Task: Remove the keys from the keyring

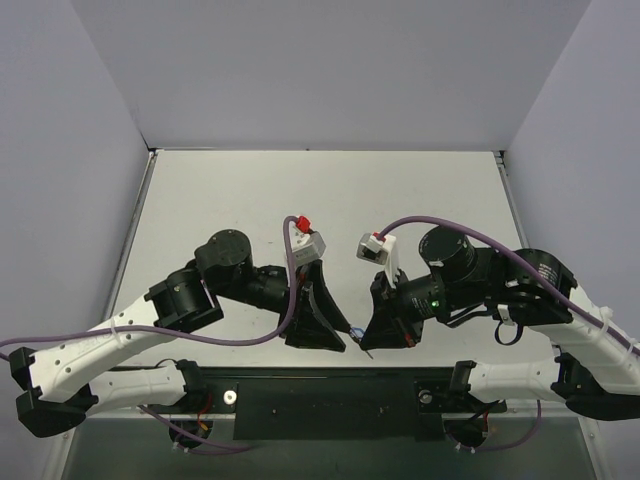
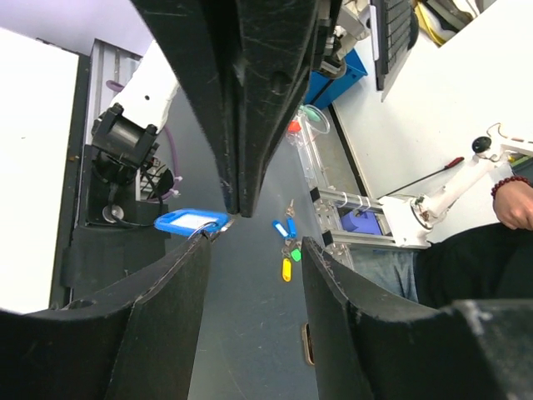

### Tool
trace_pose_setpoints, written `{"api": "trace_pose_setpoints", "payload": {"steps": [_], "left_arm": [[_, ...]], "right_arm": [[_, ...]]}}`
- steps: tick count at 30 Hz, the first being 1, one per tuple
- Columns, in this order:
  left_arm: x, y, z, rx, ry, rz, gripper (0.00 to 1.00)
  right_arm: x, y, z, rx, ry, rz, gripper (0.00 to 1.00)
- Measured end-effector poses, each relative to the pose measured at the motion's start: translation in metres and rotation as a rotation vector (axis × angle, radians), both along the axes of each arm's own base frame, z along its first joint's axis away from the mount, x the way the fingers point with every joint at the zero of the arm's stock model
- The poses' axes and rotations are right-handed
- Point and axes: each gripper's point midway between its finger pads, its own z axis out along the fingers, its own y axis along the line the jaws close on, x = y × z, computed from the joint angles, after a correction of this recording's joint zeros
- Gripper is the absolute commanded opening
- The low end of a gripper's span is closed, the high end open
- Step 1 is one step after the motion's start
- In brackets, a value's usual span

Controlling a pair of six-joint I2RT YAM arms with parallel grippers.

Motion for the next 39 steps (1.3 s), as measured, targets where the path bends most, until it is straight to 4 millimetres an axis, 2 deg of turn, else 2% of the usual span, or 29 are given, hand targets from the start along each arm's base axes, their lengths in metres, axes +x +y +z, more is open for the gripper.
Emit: {"api": "trace_pose_setpoints", "payload": {"steps": [8, 16, 19, 21, 23, 24, 25, 26, 27, 30, 32, 34, 39], "left_arm": [[0.013, -0.002, -0.005, 0.014, -0.025, 0.082, 0.6], [0.022, 0.009, 0.001, 0.0, -0.061, 0.166, 0.6], [0.03, 0.013, 0.001, 0.007, -0.075, 0.223, 0.66], [0.039, 0.015, -0.003, 0.02, -0.077, 0.277, 0.7], [0.048, 0.017, -0.013, 0.04, -0.074, 0.341, 0.72], [0.052, 0.018, -0.02, 0.053, -0.068, 0.364, 0.76], [0.056, 0.02, -0.031, 0.073, -0.059, 0.395, 0.77], [0.06, 0.021, -0.042, 0.095, -0.048, 0.424, 0.78], [0.064, 0.023, -0.056, 0.123, -0.035, 0.451, 0.78], [0.075, 0.026, -0.094, 0.208, 0.008, 0.523, 0.78], [0.082, 0.026, -0.119, 0.274, 0.036, 0.569, 0.78], [0.086, 0.025, -0.132, 0.31, 0.049, 0.589, 0.78], [0.089, 0.02, -0.164, 0.365, 0.1, 0.609, 0.77]], "right_arm": [[0.001, 0.002, -0.001, -0.005, 0.002, -0.001, 0.0], [0.001, 0.002, -0.001, -0.007, 0.001, -0.002, 0.0], [0.007, 0.002, -0.003, -0.016, -0.016, -0.029, 0.0], [0.02, 0.002, -0.007, -0.031, -0.051, -0.096, 0.0], [0.041, -0.001, -0.021, -0.07, -0.085, -0.224, 0.0], [0.05, -0.003, -0.029, -0.091, -0.092, -0.285, 0.09], [0.062, -0.007, -0.042, -0.126, -0.093, -0.36, 0.34], [0.074, -0.012, -0.057, -0.162, -0.08, -0.44, 0.4], [0.086, -0.019, -0.074, -0.204, -0.057, -0.525, 0.56], [0.119, -0.042, -0.127, -0.338, 0.008, -0.747, 0.82], [0.138, -0.067, -0.169, -0.45, 0.056, -0.896, 0.86], [0.148, -0.083, -0.188, -0.497, 0.085, -0.991, 0.86], [0.182, -0.12, -0.221, -0.498, 0.178, -1.21, 0.81]]}}
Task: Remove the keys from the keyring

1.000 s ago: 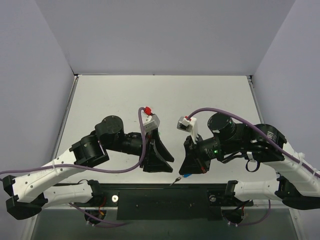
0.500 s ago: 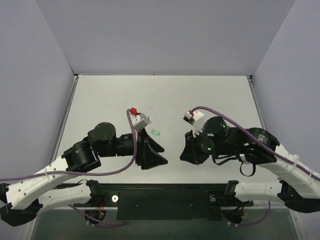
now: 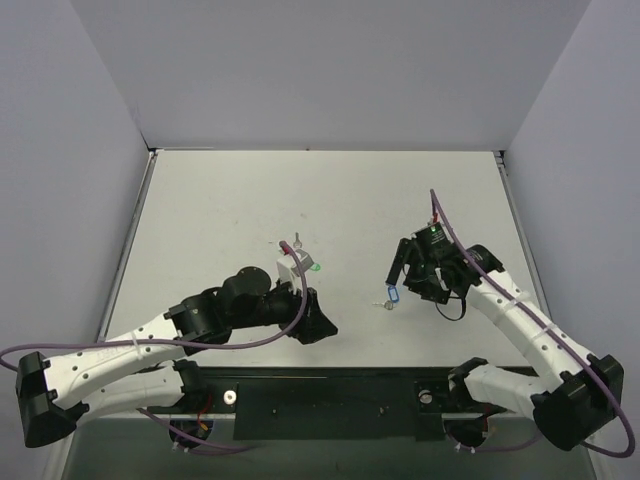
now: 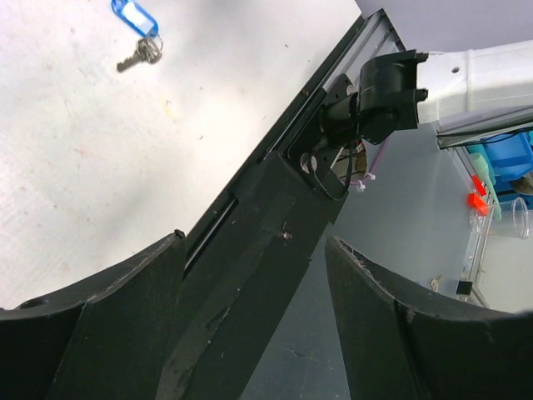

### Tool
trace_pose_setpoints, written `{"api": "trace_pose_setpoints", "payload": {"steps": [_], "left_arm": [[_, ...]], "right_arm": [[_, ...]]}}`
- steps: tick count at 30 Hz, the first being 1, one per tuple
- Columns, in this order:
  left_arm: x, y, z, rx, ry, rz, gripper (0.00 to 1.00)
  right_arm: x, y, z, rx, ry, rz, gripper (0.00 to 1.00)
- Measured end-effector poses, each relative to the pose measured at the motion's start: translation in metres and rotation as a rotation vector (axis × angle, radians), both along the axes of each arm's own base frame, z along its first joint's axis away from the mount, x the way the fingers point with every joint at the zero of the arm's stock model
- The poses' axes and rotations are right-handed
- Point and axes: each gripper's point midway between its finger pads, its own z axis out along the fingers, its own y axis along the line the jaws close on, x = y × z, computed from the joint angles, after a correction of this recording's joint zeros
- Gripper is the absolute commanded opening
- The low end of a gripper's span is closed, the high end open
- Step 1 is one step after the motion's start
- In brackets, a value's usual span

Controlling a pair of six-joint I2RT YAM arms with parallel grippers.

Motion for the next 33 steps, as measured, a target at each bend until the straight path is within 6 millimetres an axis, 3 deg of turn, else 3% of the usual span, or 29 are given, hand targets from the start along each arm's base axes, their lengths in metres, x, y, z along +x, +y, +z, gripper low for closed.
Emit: {"api": "trace_pose_setpoints", "payload": {"steps": [3, 5, 9, 12, 20, 23, 28, 33], "left_arm": [[-0.003, -0.002, -0.014, -0.002, 0.029, 0.005, 0.77], [-0.006, -0.003, -0.021, -0.005, 0.048, 0.007, 0.77], [-0.009, -0.004, -0.021, -0.035, 0.06, 0.011, 0.77], [-0.01, -0.002, -0.018, -0.053, 0.062, 0.016, 0.76], [-0.01, 0.0, -0.009, -0.087, 0.052, 0.027, 0.76], [-0.01, 0.0, -0.011, -0.082, 0.054, 0.027, 0.76], [-0.009, -0.001, -0.014, -0.075, 0.057, 0.028, 0.76], [-0.009, -0.002, -0.015, -0.072, 0.059, 0.028, 0.76]], "right_arm": [[0.017, -0.015, -0.024, 0.027, 0.043, -0.09, 0.75], [0.023, -0.015, -0.041, 0.047, 0.081, -0.103, 0.72], [0.034, -0.01, -0.076, 0.106, 0.157, -0.11, 0.71], [0.04, -0.008, -0.09, 0.138, 0.178, -0.109, 0.67], [0.05, -0.009, -0.12, 0.208, 0.191, -0.112, 0.52], [0.055, -0.001, -0.122, 0.252, 0.176, -0.094, 0.47], [0.062, 0.007, -0.125, 0.298, 0.146, -0.069, 0.23], [0.062, 0.014, -0.13, 0.34, 0.129, -0.048, 0.07]]}}
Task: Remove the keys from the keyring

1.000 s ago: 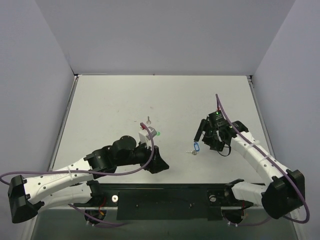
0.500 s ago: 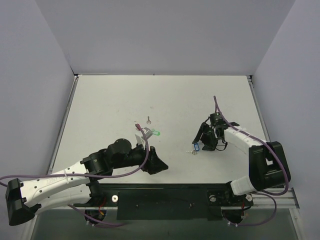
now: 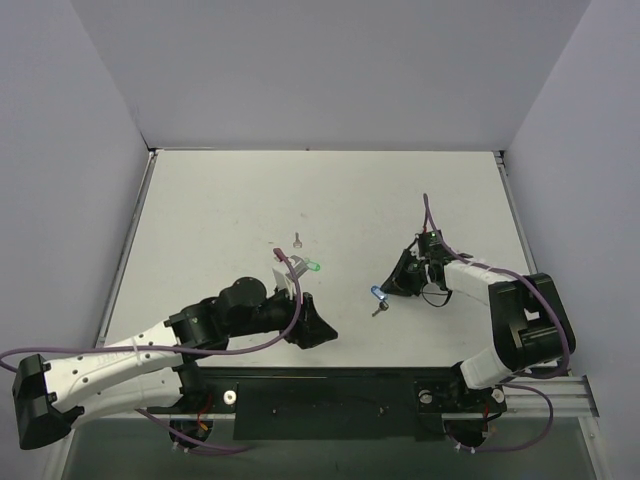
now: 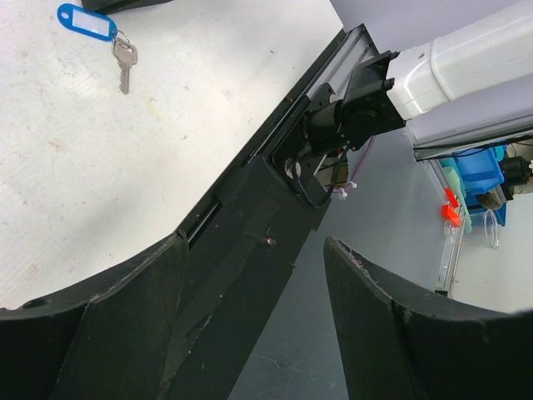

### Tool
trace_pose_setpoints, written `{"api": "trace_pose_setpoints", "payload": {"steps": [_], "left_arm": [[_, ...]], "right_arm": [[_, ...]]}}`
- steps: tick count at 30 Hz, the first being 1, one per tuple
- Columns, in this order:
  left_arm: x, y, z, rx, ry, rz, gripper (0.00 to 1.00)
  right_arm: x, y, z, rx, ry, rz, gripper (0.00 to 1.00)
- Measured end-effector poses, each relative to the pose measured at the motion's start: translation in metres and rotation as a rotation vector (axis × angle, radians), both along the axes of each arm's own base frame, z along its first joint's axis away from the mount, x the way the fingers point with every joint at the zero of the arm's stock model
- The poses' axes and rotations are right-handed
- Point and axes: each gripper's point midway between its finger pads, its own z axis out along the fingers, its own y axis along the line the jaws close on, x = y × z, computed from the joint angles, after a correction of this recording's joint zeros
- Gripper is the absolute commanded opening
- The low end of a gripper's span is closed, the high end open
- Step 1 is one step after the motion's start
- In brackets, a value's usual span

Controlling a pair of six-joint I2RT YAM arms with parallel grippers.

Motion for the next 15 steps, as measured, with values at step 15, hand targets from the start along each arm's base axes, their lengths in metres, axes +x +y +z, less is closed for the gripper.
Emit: {"api": "trace_pose_setpoints", "payload": {"steps": [15], "left_arm": [[0.02, -0.017, -0.038, 0.078, 0.071, 0.084, 0.7]], "right_arm": [[-0.025, 0.001, -0.002, 0.037, -0.007, 0.041, 0.29]]}}
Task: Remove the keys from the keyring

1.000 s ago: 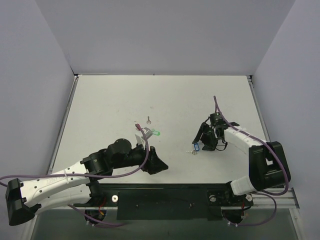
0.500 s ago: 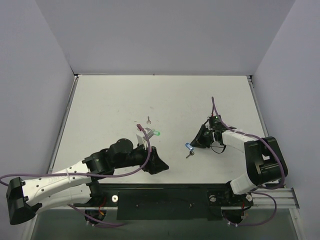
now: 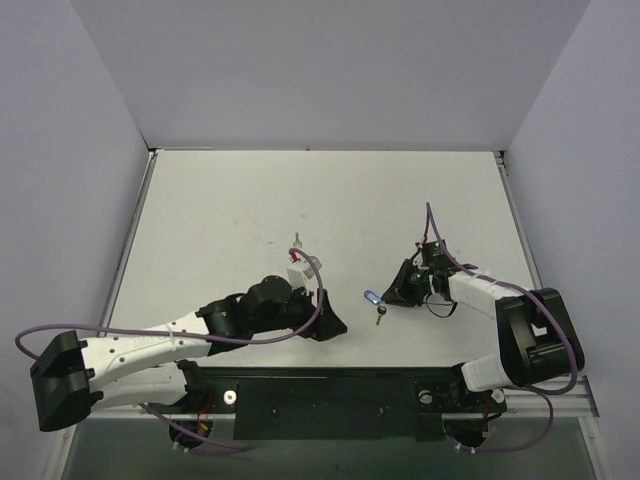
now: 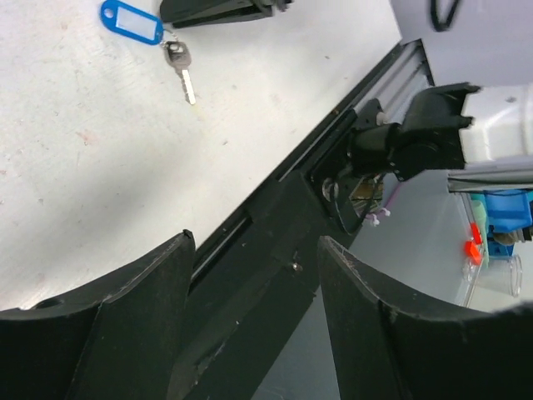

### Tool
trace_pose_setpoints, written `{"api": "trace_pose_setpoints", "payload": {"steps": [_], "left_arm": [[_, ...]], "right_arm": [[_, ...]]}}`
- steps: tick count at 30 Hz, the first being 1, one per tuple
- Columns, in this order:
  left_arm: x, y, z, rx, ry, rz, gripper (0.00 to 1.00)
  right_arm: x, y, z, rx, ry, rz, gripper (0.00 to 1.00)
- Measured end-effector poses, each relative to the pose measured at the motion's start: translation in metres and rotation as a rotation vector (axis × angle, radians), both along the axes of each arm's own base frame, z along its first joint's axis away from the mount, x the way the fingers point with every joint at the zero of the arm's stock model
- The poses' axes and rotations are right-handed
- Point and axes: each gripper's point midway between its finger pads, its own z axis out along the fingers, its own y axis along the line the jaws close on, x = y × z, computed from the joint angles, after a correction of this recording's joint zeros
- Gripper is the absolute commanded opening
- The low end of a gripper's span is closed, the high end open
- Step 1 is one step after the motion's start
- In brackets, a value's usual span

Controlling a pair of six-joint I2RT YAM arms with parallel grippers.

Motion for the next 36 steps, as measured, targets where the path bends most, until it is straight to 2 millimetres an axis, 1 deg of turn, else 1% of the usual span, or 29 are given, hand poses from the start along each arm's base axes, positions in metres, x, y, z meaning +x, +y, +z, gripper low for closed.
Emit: {"api": "trace_pose_setpoints", "payload": {"steps": [1, 3, 4, 6, 8, 9, 14, 15, 16, 18, 21, 22, 24, 29, 34, 36], "left_arm": [[0.002, -0.004, -0.007, 0.005, 0.014, 0.01, 0.7], [0.008, -0.012, -0.017, 0.004, 0.041, 0.03, 0.67], [0.013, -0.018, -0.023, 0.0, 0.054, 0.04, 0.66], [0.023, -0.031, -0.036, -0.008, 0.088, 0.065, 0.61], [0.034, -0.04, -0.054, -0.011, 0.132, 0.095, 0.51], [0.039, -0.045, -0.062, -0.017, 0.156, 0.107, 0.44], [0.059, -0.061, -0.105, -0.032, 0.283, 0.168, 0.27], [0.062, -0.065, -0.111, -0.033, 0.305, 0.175, 0.23], [0.064, -0.069, -0.116, -0.032, 0.317, 0.175, 0.22], [0.068, -0.081, -0.12, -0.045, 0.341, 0.173, 0.18], [0.075, -0.094, -0.119, -0.071, 0.352, 0.17, 0.12], [0.077, -0.098, -0.118, -0.078, 0.353, 0.172, 0.11], [0.08, -0.101, -0.119, -0.082, 0.357, 0.179, 0.06], [0.089, -0.099, -0.128, -0.037, 0.353, 0.233, 0.03], [0.093, -0.088, -0.145, 0.031, 0.351, 0.289, 0.01], [0.096, -0.092, -0.148, 0.036, 0.356, 0.293, 0.01]], "right_arm": [[-0.004, 0.0, 0.001, 0.005, 0.01, 0.002, 0.49], [-0.004, 0.004, 0.008, 0.033, 0.0, 0.01, 0.55], [-0.001, 0.005, 0.012, 0.036, -0.026, 0.02, 0.57], [0.0, 0.007, 0.014, 0.042, -0.037, 0.031, 0.57], [0.0, 0.008, 0.015, 0.052, -0.038, 0.035, 0.57], [0.0, 0.009, 0.015, 0.057, -0.037, 0.036, 0.57], [0.009, 0.014, 0.016, 0.111, -0.029, 0.02, 0.57], [0.01, 0.016, 0.017, 0.123, -0.03, 0.018, 0.57], [0.012, 0.018, 0.017, 0.136, -0.032, 0.016, 0.57], [0.015, 0.021, 0.018, 0.158, -0.038, 0.017, 0.57], [0.016, 0.025, 0.018, 0.187, -0.047, 0.025, 0.57], [0.016, 0.027, 0.018, 0.197, -0.052, 0.027, 0.57], [0.015, 0.029, 0.018, 0.221, -0.062, 0.032, 0.57], [0.013, 0.037, 0.019, 0.288, -0.081, 0.031, 0.57], [0.012, 0.041, 0.02, 0.313, -0.092, 0.028, 0.57], [0.011, 0.042, 0.02, 0.314, -0.096, 0.032, 0.57]]}}
